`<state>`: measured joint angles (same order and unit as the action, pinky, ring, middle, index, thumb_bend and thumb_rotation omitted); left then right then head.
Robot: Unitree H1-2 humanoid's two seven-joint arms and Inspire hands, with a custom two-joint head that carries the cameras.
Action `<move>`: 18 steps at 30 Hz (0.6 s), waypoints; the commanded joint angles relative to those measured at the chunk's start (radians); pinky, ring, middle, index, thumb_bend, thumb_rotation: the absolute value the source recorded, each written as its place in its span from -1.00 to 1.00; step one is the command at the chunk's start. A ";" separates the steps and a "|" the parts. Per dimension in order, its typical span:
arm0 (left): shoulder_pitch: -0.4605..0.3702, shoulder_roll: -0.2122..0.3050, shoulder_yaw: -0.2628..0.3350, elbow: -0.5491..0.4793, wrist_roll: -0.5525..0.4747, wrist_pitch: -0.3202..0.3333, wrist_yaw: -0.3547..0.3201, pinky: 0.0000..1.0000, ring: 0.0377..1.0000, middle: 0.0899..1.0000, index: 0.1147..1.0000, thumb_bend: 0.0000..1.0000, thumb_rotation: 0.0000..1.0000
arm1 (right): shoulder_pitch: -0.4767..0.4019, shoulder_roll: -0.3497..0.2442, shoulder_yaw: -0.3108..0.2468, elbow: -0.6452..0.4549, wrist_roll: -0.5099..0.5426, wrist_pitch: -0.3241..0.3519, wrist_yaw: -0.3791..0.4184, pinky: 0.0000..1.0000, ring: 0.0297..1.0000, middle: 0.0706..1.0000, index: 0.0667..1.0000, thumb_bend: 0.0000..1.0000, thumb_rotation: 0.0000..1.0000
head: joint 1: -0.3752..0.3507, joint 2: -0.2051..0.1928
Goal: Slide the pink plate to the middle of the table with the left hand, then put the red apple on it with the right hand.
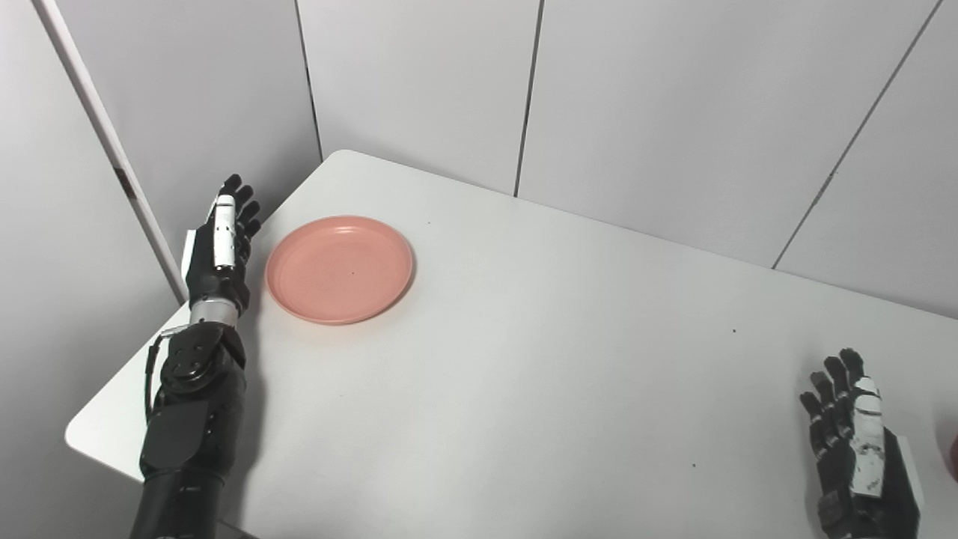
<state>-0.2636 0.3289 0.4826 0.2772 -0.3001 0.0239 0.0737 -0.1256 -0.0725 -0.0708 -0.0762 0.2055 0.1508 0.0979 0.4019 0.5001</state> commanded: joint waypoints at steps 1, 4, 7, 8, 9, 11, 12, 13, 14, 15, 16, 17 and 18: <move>-0.021 0.029 0.004 -0.014 0.004 -0.034 0.004 0.86 0.86 0.84 0.76 -0.32 1.00 | -0.020 -0.005 -0.005 -0.032 0.004 -0.010 0.001 1.00 1.00 1.00 1.00 -0.67 1.00 | -0.001 0.002; -0.023 0.036 0.004 0.018 -0.005 -0.056 -0.014 0.87 0.87 0.84 0.76 -0.33 1.00 | -0.022 -0.006 -0.006 -0.026 0.008 -0.015 0.004 1.00 1.00 1.00 1.00 -0.68 1.00 | -0.001 0.003; -0.026 0.039 0.005 0.037 -0.012 -0.068 -0.025 0.84 0.86 0.83 0.74 -0.31 1.00 | -0.021 -0.004 -0.007 -0.030 0.007 -0.010 0.001 1.00 1.00 1.00 1.00 -0.69 1.00 | -0.001 0.004; -0.027 0.041 0.005 0.042 -0.012 -0.070 -0.028 0.84 0.86 0.83 0.74 -0.31 1.00 | -0.021 -0.004 -0.006 -0.030 0.006 -0.011 0.000 1.00 1.00 1.00 1.00 -0.69 1.00 | -0.001 0.004; -0.027 0.042 0.003 0.046 -0.012 -0.070 -0.029 0.83 0.86 0.84 0.74 -0.32 1.00 | -0.021 -0.004 -0.007 -0.030 0.007 -0.012 0.001 1.00 1.00 1.00 1.00 -0.68 1.00 | 0.000 0.004; -0.029 0.045 0.001 0.055 -0.014 -0.072 -0.031 0.83 0.87 0.84 0.74 -0.32 1.00 | -0.020 -0.005 -0.006 -0.031 0.005 -0.011 0.001 1.00 1.00 1.00 1.00 -0.68 1.00 | -0.001 0.005; -0.030 0.045 0.000 0.059 -0.015 -0.073 -0.032 0.83 0.87 0.84 0.74 -0.32 1.00 | -0.020 -0.005 -0.005 -0.033 0.004 -0.010 0.000 1.00 1.00 1.00 1.00 -0.68 1.00 | -0.001 0.005; -0.032 0.045 0.001 0.066 -0.015 -0.075 -0.030 0.83 0.88 0.84 0.74 -0.33 1.00 | -0.020 -0.006 -0.006 -0.031 0.005 -0.011 0.001 1.00 1.00 1.00 1.00 -0.68 1.00 | -0.001 0.005; -0.034 0.045 0.001 0.070 -0.015 -0.076 -0.029 0.82 0.87 0.83 0.73 -0.35 1.00 | -0.021 -0.006 -0.006 -0.029 0.006 -0.013 0.002 1.00 1.00 1.00 1.00 -0.67 1.00 | -0.001 0.005; -0.036 0.046 0.000 0.077 -0.013 -0.077 -0.028 0.82 0.87 0.83 0.73 -0.36 1.00 | -0.020 -0.004 -0.007 -0.034 0.006 -0.008 -0.001 1.00 1.00 1.00 1.00 -0.67 1.00 | -0.002 0.004; -0.038 0.046 -0.001 0.083 -0.012 -0.079 -0.027 0.81 0.84 0.82 0.72 -0.37 1.00 | -0.020 -0.004 -0.007 -0.037 0.006 -0.006 -0.001 1.00 1.00 1.00 1.00 -0.67 1.00 | -0.002 0.004; -0.041 0.048 -0.002 0.096 -0.011 -0.085 -0.028 0.80 0.84 0.81 0.72 -0.38 1.00 | -0.019 -0.004 -0.006 -0.037 0.005 -0.007 -0.001 1.00 1.00 1.00 1.00 -0.67 1.00 | -0.001 0.005; -0.045 0.050 -0.002 0.112 -0.011 -0.094 -0.030 0.77 0.81 0.80 0.70 -0.38 0.98 | -0.019 -0.004 -0.006 -0.035 0.005 -0.009 0.000 1.00 1.00 1.00 1.00 -0.68 1.00 | 0.000 0.005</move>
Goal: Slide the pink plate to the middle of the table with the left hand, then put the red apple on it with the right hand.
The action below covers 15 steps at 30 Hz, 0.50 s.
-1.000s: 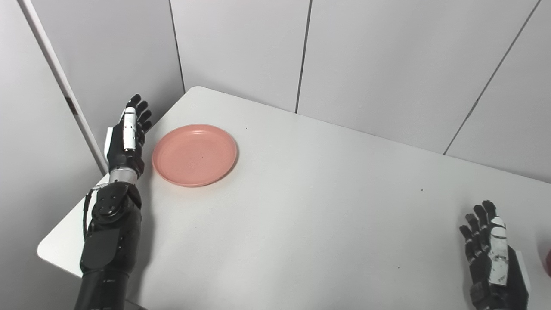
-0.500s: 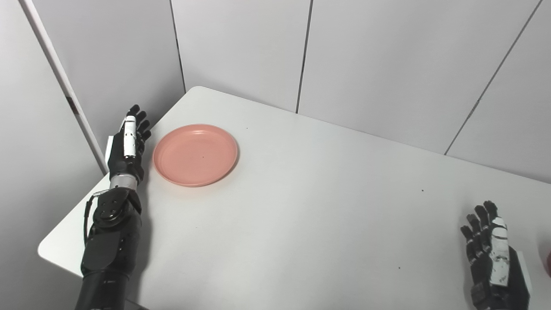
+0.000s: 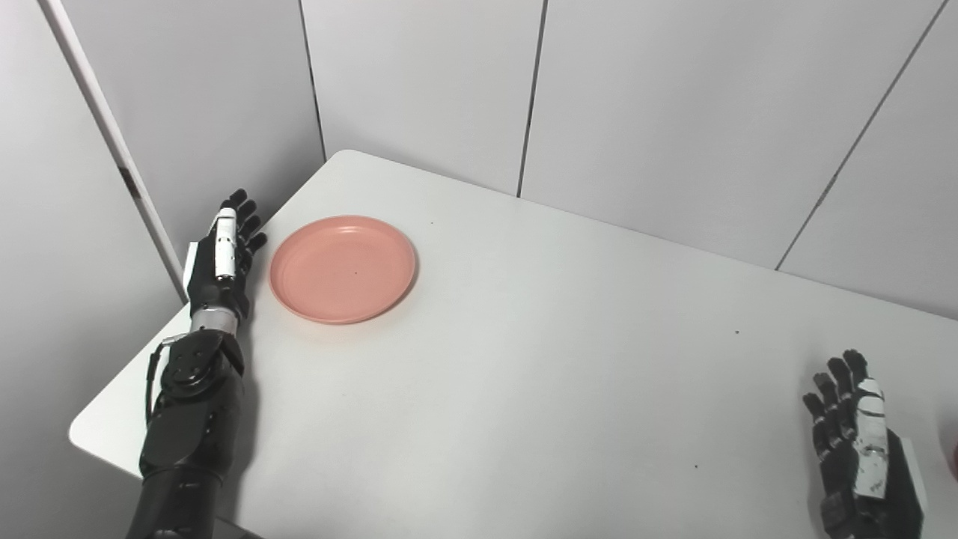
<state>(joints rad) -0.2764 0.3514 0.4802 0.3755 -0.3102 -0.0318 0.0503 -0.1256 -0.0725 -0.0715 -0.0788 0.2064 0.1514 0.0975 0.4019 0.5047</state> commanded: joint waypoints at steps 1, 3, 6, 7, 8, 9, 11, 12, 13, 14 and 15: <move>-0.035 0.028 0.001 0.026 -0.002 -0.048 -0.008 0.75 0.79 0.78 0.69 -0.38 0.94 | -0.020 -0.005 -0.006 -0.029 0.004 -0.013 0.001 1.00 1.00 1.00 1.00 -0.67 1.00 | 0.000 0.001; -0.039 0.030 -0.002 0.042 -0.007 -0.059 -0.015 0.74 0.79 0.78 0.68 -0.38 0.92 | -0.020 -0.006 -0.006 -0.029 0.002 -0.012 0.000 1.00 1.00 1.00 1.00 -0.67 1.00 | -0.001 0.001; -0.044 0.031 -0.003 0.053 -0.028 -0.053 -0.028 0.76 0.79 0.78 0.68 -0.36 0.95 | -0.020 -0.007 -0.004 -0.029 0.002 -0.015 0.003 1.00 1.00 1.00 1.00 -0.66 1.00 | 0.000 0.002; -0.046 0.030 -0.004 0.054 -0.031 -0.050 -0.029 0.77 0.80 0.78 0.68 -0.35 0.95 | -0.019 -0.007 -0.003 -0.028 0.001 -0.018 0.004 1.00 1.00 1.00 1.00 -0.67 1.00 | 0.000 0.002; -0.047 0.031 -0.008 0.056 -0.029 -0.048 -0.029 0.76 0.79 0.78 0.67 -0.34 0.92 | -0.020 -0.008 -0.003 -0.027 0.002 -0.021 0.006 1.00 1.00 1.00 1.00 -0.67 1.00 | 0.000 0.001; -0.049 0.032 -0.012 0.056 -0.025 -0.044 -0.027 0.76 0.79 0.77 0.66 -0.33 0.90 | -0.019 -0.008 -0.002 -0.029 0.003 -0.019 0.007 1.00 1.00 1.00 1.00 -0.67 1.00 | 0.000 0.000; -0.053 0.032 -0.018 0.058 -0.022 -0.037 -0.024 0.74 0.78 0.75 0.65 -0.34 0.85 | -0.019 -0.005 -0.004 -0.032 0.005 -0.010 0.003 1.00 1.00 1.00 1.00 -0.67 1.00 | -0.001 0.000; -0.056 0.031 -0.020 0.059 -0.023 -0.034 -0.024 0.74 0.78 0.75 0.65 -0.34 0.85 | -0.019 -0.004 -0.005 -0.033 0.006 -0.004 0.000 1.00 1.00 1.00 1.00 -0.67 1.00 | -0.001 0.000; -0.060 0.030 -0.022 0.054 -0.032 -0.020 -0.028 0.74 0.78 0.75 0.65 -0.35 0.85 | -0.019 -0.003 -0.005 -0.035 0.006 -0.001 -0.002 1.00 1.00 1.00 1.00 -0.67 1.00 | -0.002 0.000; -0.063 0.030 -0.025 0.051 -0.039 -0.010 -0.035 0.77 0.79 0.77 0.67 -0.35 0.90 | -0.019 -0.002 -0.005 -0.036 0.005 0.000 -0.003 1.00 1.00 1.00 1.00 -0.67 1.00 | -0.003 0.000; -0.067 0.029 -0.029 0.047 -0.045 0.000 -0.041 0.83 0.83 0.80 0.71 -0.36 0.97 | -0.019 -0.003 -0.004 -0.035 0.004 -0.003 -0.002 1.00 1.00 1.00 1.00 -0.67 1.00 | -0.003 0.000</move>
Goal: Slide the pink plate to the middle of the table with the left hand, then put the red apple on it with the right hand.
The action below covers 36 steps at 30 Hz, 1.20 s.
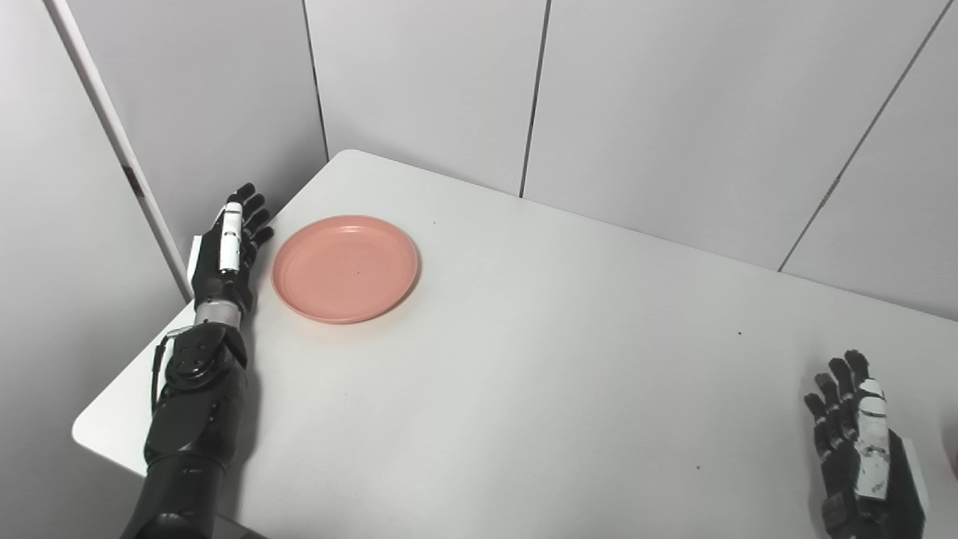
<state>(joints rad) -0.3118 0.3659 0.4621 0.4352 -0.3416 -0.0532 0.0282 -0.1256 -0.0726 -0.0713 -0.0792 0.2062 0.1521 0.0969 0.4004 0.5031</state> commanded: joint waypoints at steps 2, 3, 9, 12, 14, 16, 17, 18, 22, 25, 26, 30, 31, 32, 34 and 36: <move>-0.037 0.014 -0.018 -0.017 -0.023 0.032 -0.032 0.87 0.85 0.83 0.74 -0.37 0.99 | -0.019 -0.003 -0.004 -0.031 0.005 -0.011 0.001 1.00 1.00 1.00 1.00 -0.66 1.00 | -0.002 0.002; -0.039 0.013 -0.022 -0.020 -0.026 0.036 -0.035 0.88 0.86 0.84 0.76 -0.40 1.00 | -0.020 -0.003 -0.005 -0.027 0.007 -0.016 0.003 1.00 1.00 1.00 1.00 -0.66 1.00 | -0.003 0.002; -0.054 0.015 -0.037 -0.010 -0.058 0.076 -0.076 0.92 0.89 0.88 0.83 -0.37 1.00 | -0.017 -0.001 -0.002 -0.041 -0.002 -0.001 -0.006 1.00 1.00 1.00 1.00 -0.67 1.00 | -0.003 0.002; -0.070 0.014 -0.048 0.021 -0.042 0.071 -0.069 0.88 0.86 0.84 0.80 -0.32 1.00 | -0.017 -0.002 0.000 -0.045 -0.002 0.003 -0.005 1.00 1.00 1.00 1.00 -0.66 1.00 | -0.006 0.004; -0.081 0.011 -0.054 0.037 -0.042 0.069 -0.071 0.88 0.86 0.84 0.79 -0.33 1.00 | -0.016 -0.004 0.002 -0.047 -0.005 0.002 -0.004 1.00 1.00 1.00 1.00 -0.65 1.00 | -0.006 0.004; -0.089 0.007 -0.057 0.050 -0.053 0.067 -0.081 0.90 0.87 0.85 0.80 -0.33 1.00 | -0.016 -0.002 0.001 -0.049 -0.002 0.004 -0.006 1.00 1.00 1.00 1.00 -0.65 1.00 | -0.006 0.004; -0.097 0.008 -0.060 0.069 -0.056 0.063 -0.089 0.90 0.87 0.85 0.80 -0.31 1.00 | -0.016 -0.002 0.002 -0.050 -0.002 0.006 -0.007 1.00 1.00 1.00 1.00 -0.66 1.00 | -0.006 0.004; -0.103 0.010 -0.062 0.082 -0.057 0.060 -0.095 0.90 0.87 0.85 0.80 -0.30 1.00 | -0.016 -0.002 0.002 -0.051 -0.003 0.008 -0.008 1.00 1.00 1.00 1.00 -0.66 1.00 | -0.006 0.004; -0.118 0.008 -0.071 0.107 -0.051 0.055 -0.111 0.86 0.83 0.82 0.76 -0.27 1.00 | -0.016 -0.001 0.004 -0.049 0.000 0.001 -0.007 1.00 1.00 1.00 1.00 -0.66 1.00 | -0.014 0.007; -0.121 0.007 -0.075 0.122 -0.053 0.048 -0.127 0.83 0.82 0.80 0.75 -0.26 1.00 | -0.015 0.001 0.004 -0.054 -0.001 0.001 -0.009 1.00 1.00 1.00 1.00 -0.68 1.00 | -0.014 0.007; -0.121 0.004 -0.076 0.118 -0.054 0.053 -0.127 0.81 0.80 0.79 0.74 -0.28 1.00 | -0.015 0.001 0.005 -0.054 -0.002 0.002 -0.010 1.00 1.00 1.00 1.00 -0.68 1.00 | -0.014 0.007; -0.124 -0.004 -0.079 0.110 -0.058 0.078 -0.131 0.78 0.78 0.77 0.72 -0.33 1.00 | -0.014 0.005 0.006 -0.059 0.000 0.006 -0.014 1.00 1.00 1.00 1.00 -0.67 1.00 | -0.022 0.009; -0.126 -0.003 -0.080 0.120 -0.060 0.076 -0.139 0.78 0.79 0.78 0.73 -0.32 1.00 | -0.013 0.005 0.007 -0.060 0.000 0.006 -0.014 1.00 1.00 1.00 1.00 -0.66 1.00 | -0.022 0.009; -0.127 -0.005 -0.082 0.117 -0.063 0.078 -0.146 0.79 0.79 0.78 0.73 -0.32 1.00 | -0.013 0.005 0.008 -0.062 0.000 0.006 -0.014 1.00 1.00 1.00 1.00 -0.66 1.00 | -0.024 0.010; -0.129 -0.008 -0.089 0.116 -0.063 0.080 -0.158 0.80 0.78 0.77 0.73 -0.32 1.00 | -0.012 0.005 0.010 -0.063 0.002 0.006 -0.014 1.00 1.00 1.00 1.00 -0.66 1.00 | -0.027 0.010; -0.131 -0.008 -0.099 0.113 -0.057 0.083 -0.165 0.82 0.81 0.80 0.76 -0.31 1.00 | -0.012 0.006 0.011 -0.063 0.003 0.008 -0.014 1.00 1.00 1.00 1.00 -0.66 1.00 | -0.029 0.011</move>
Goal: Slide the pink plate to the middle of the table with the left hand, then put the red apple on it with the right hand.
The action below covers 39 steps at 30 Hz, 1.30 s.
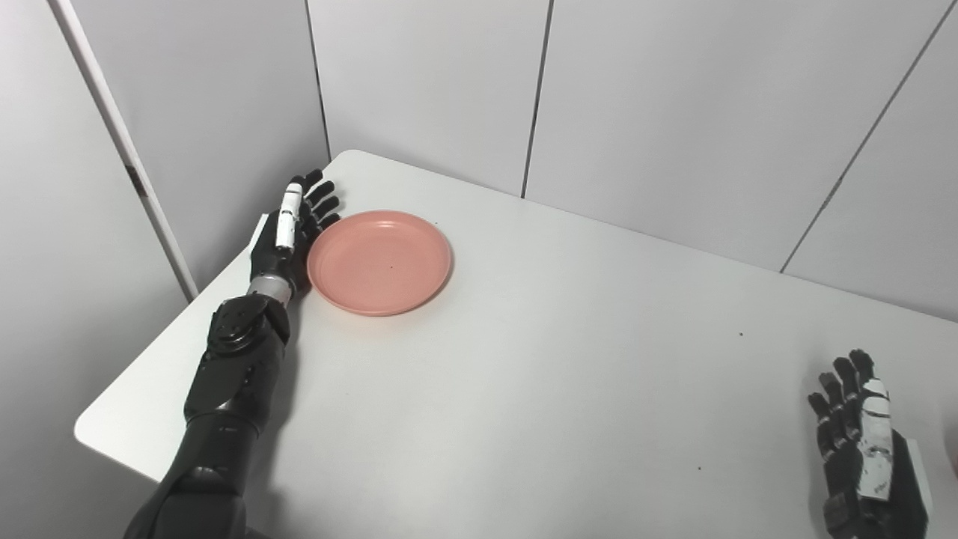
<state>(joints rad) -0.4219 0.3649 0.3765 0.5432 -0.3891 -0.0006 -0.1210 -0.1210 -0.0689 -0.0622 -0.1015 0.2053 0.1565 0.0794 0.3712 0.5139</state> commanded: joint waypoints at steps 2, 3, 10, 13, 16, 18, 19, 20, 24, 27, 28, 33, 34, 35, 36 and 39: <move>-0.023 -0.012 -0.023 -0.007 -0.002 0.040 -0.011 0.82 0.82 0.82 0.77 -0.28 1.00 | -0.017 0.003 0.003 -0.042 0.002 0.006 0.001 1.00 1.00 1.00 1.00 -0.66 1.00 | -0.002 0.001; -0.024 -0.017 -0.026 -0.016 -0.004 0.050 -0.005 0.82 0.82 0.82 0.77 -0.28 1.00 | -0.017 0.003 0.004 -0.040 0.002 0.004 0.002 1.00 1.00 1.00 1.00 -0.66 1.00 | -0.002 0.001; -0.031 -0.055 -0.046 -0.077 0.007 0.096 0.028 0.77 0.77 0.75 0.70 -0.31 1.00 | -0.017 0.004 0.006 -0.033 0.001 -0.010 0.002 1.00 1.00 1.00 1.00 -0.66 1.00 | -0.012 0.005; -0.030 -0.069 -0.062 -0.106 0.015 0.110 0.033 0.77 0.77 0.75 0.70 -0.34 1.00 | -0.020 0.002 0.009 -0.020 0.001 -0.031 0.009 1.00 1.00 1.00 1.00 -0.66 1.00 | -0.015 0.006; -0.032 -0.080 -0.078 -0.121 0.020 0.124 0.037 0.77 0.78 0.76 0.70 -0.36 1.00 | -0.019 0.006 0.008 -0.022 -0.001 -0.030 0.003 1.00 1.00 1.00 1.00 -0.66 1.00 | -0.018 0.009; -0.034 -0.088 -0.085 -0.131 0.022 0.139 0.041 0.79 0.79 0.78 0.72 -0.37 1.00 | -0.018 0.008 0.009 -0.025 -0.009 -0.024 -0.003 1.00 1.00 1.00 1.00 -0.64 1.00 | -0.021 0.010; -0.036 -0.092 -0.089 -0.132 0.023 0.142 0.038 0.81 0.81 0.79 0.73 -0.37 1.00 | -0.018 0.009 0.008 -0.025 -0.008 -0.024 -0.004 1.00 1.00 1.00 1.00 -0.64 1.00 | -0.022 0.011; -0.038 -0.096 -0.093 -0.133 0.025 0.143 0.035 0.81 0.81 0.79 0.73 -0.37 1.00 | -0.019 0.009 0.007 -0.024 -0.007 -0.024 -0.004 1.00 1.00 1.00 1.00 -0.64 1.00 | -0.023 0.011; -0.042 -0.109 -0.111 -0.131 0.036 0.141 0.027 0.86 0.84 0.82 0.76 -0.34 1.00 | -0.019 0.008 0.009 -0.028 -0.011 -0.016 -0.006 1.00 1.00 1.00 1.00 -0.62 1.00 | -0.027 0.015; -0.048 -0.123 -0.120 -0.119 0.040 0.133 0.029 0.86 0.82 0.80 0.74 -0.32 1.00 | -0.019 0.008 0.008 -0.026 -0.005 -0.020 -0.003 1.00 1.00 1.00 1.00 -0.61 1.00 | -0.031 0.018; -0.051 -0.129 -0.123 -0.117 0.039 0.134 0.030 0.85 0.81 0.79 0.74 -0.32 1.00 | -0.019 0.009 0.008 -0.025 -0.005 -0.022 -0.003 1.00 1.00 1.00 1.00 -0.61 1.00 | -0.033 0.020; -0.060 -0.145 -0.148 -0.101 0.055 0.130 0.032 0.83 0.79 0.77 0.72 -0.34 1.00 | -0.018 0.007 0.009 -0.022 -0.011 -0.025 -0.005 1.00 1.00 1.00 1.00 -0.58 1.00 | -0.032 0.020; -0.062 -0.149 -0.154 -0.098 0.060 0.131 0.031 0.82 0.78 0.76 0.71 -0.35 1.00 | -0.018 0.005 0.010 -0.022 -0.010 -0.024 -0.003 1.00 1.00 1.00 1.00 -0.58 1.00 | -0.032 0.020; -0.064 -0.153 -0.160 -0.093 0.062 0.129 0.025 0.82 0.78 0.76 0.71 -0.37 1.00 | -0.018 0.004 0.010 -0.020 -0.012 -0.028 -0.002 1.00 1.00 1.00 1.00 -0.58 1.00 | -0.032 0.020; -0.065 -0.156 -0.164 -0.089 0.062 0.127 0.017 0.83 0.80 0.78 0.72 -0.38 1.00 | -0.019 0.004 0.010 -0.019 -0.012 -0.030 -0.002 1.00 1.00 1.00 1.00 -0.57 1.00 | -0.035 0.026; -0.068 -0.162 -0.173 -0.079 0.053 0.123 -0.008 0.88 0.83 0.81 0.76 -0.37 1.00 | -0.019 0.008 0.007 -0.023 -0.005 -0.027 -0.003 1.00 1.00 1.00 1.00 -0.60 1.00 | -0.042 0.030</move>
<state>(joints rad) -0.4777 0.2085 0.2106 0.4486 -0.3376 0.1184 -0.1139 -0.1199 -0.0618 -0.0515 -0.0958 0.1990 0.1585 0.0707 0.3283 0.5430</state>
